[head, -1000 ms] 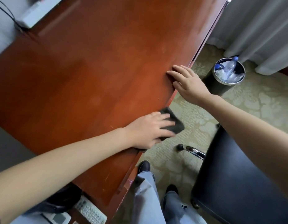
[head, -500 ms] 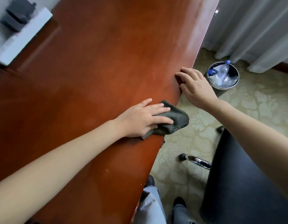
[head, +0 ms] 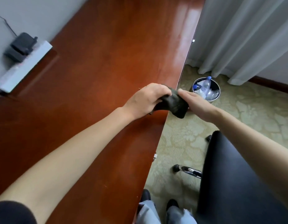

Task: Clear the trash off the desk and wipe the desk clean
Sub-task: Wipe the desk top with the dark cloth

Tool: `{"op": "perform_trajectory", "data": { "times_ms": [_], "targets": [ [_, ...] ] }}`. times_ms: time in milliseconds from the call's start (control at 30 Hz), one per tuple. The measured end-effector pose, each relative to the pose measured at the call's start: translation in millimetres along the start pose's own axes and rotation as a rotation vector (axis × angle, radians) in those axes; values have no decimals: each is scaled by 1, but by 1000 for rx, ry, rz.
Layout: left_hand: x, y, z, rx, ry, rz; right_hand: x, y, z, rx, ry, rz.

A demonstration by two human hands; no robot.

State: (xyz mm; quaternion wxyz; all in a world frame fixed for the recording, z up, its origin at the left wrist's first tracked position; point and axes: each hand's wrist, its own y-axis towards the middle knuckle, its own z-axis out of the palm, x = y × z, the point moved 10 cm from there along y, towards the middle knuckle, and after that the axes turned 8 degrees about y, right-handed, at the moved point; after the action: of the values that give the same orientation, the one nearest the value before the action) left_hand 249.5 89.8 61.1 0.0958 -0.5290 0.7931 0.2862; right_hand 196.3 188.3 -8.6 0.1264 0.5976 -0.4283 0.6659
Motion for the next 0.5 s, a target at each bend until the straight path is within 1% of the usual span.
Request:
{"op": "perform_trajectory", "data": {
  "times_ms": [33,100,133,200,267,333,400,500],
  "targets": [
    [-2,9,-14,-46,3,-3,10,-2,-7,-41,43,-9],
    [1,29,-33,-57,30,-55,42,-4,-30,-165,37,-101],
    [6,39,-39,-34,29,-116,60,-5,-43,-227,18,-164],
    [20,60,-44,25,-19,-308,94,-7,-69,-302,2,-270],
    [34,81,-41,85,-94,-495,118,-3,-93,-331,5,-324],
    [43,104,-28,166,-187,-621,134,4,-120,-362,0,-335],
    [47,128,-13,210,-298,-693,144,14,-149,-375,-35,-309],
    [50,169,-8,162,-439,-740,149,26,-187,-273,35,-229]
  ]
}}
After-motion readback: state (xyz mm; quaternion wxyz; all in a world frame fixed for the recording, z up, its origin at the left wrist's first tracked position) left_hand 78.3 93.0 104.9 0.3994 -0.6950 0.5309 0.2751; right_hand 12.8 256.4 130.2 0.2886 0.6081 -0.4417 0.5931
